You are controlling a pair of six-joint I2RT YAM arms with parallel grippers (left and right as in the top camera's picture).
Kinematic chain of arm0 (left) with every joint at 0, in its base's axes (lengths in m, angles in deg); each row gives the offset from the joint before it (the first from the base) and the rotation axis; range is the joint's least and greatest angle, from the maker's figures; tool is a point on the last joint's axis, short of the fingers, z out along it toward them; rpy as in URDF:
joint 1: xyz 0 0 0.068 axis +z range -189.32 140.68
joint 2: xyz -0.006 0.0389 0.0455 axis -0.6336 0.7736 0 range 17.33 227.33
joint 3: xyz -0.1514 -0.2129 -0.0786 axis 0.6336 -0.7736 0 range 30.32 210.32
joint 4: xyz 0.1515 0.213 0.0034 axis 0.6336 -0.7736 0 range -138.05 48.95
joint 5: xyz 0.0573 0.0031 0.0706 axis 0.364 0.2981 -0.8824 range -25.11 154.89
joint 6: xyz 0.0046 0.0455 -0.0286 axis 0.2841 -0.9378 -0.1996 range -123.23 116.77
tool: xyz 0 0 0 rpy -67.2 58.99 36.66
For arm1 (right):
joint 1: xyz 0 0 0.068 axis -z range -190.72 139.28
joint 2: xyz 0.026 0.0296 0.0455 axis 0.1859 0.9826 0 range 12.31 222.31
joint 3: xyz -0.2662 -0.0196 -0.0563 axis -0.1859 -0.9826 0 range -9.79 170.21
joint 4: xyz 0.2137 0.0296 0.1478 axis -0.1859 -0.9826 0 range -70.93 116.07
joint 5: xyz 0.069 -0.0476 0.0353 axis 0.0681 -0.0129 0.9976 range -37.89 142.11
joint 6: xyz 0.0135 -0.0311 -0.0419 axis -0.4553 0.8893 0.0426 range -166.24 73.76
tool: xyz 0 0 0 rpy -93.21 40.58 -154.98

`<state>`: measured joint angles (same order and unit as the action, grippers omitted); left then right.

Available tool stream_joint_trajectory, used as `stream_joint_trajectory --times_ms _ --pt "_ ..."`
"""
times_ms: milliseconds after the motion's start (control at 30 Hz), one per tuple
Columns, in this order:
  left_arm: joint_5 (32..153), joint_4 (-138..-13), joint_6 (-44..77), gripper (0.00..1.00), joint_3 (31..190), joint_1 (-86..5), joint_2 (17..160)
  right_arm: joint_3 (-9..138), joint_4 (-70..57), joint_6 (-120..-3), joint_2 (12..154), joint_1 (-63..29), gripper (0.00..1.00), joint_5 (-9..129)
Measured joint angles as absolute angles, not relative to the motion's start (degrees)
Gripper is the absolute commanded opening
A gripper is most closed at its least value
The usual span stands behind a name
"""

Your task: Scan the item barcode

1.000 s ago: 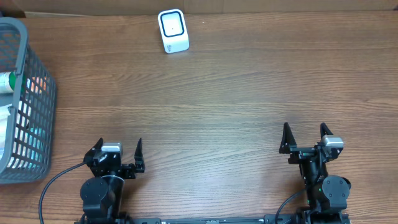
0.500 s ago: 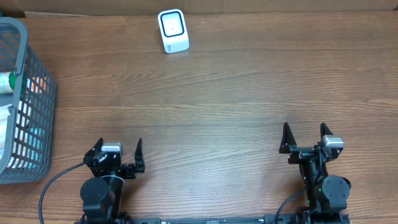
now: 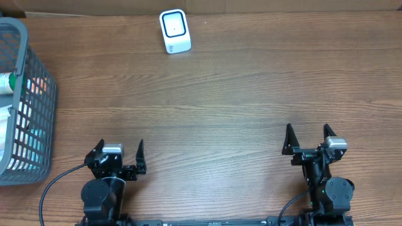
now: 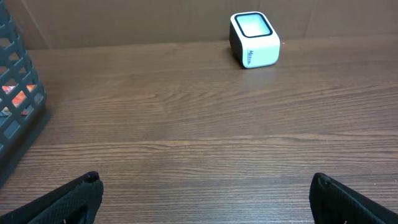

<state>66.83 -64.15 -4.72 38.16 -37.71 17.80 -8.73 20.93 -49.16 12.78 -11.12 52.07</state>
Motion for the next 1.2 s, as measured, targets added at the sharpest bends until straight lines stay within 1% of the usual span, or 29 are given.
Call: stream_joint_trajectory --times_ms 300,833,967,1200 --pt "66.8 -64.2 -4.6 0.99 38.2 -37.7 17.8 -8.7 20.9 -49.1 12.8 -11.1 1.0 52.1" --pt "67.2 -63.7 -0.5 1.0 39.5 -37.7 18.1 -8.7 20.9 -49.1 12.8 -11.1 0.99 52.1" --pt "67.3 -63.7 -0.2 1.0 42.3 -37.7 21.1 -8.7 20.9 -49.0 12.8 -11.1 1.0 52.1" --pt "67.3 -63.7 -0.2 1.0 51.6 -37.7 31.4 -8.7 20.9 -49.0 12.8 -11.1 1.0 52.1"
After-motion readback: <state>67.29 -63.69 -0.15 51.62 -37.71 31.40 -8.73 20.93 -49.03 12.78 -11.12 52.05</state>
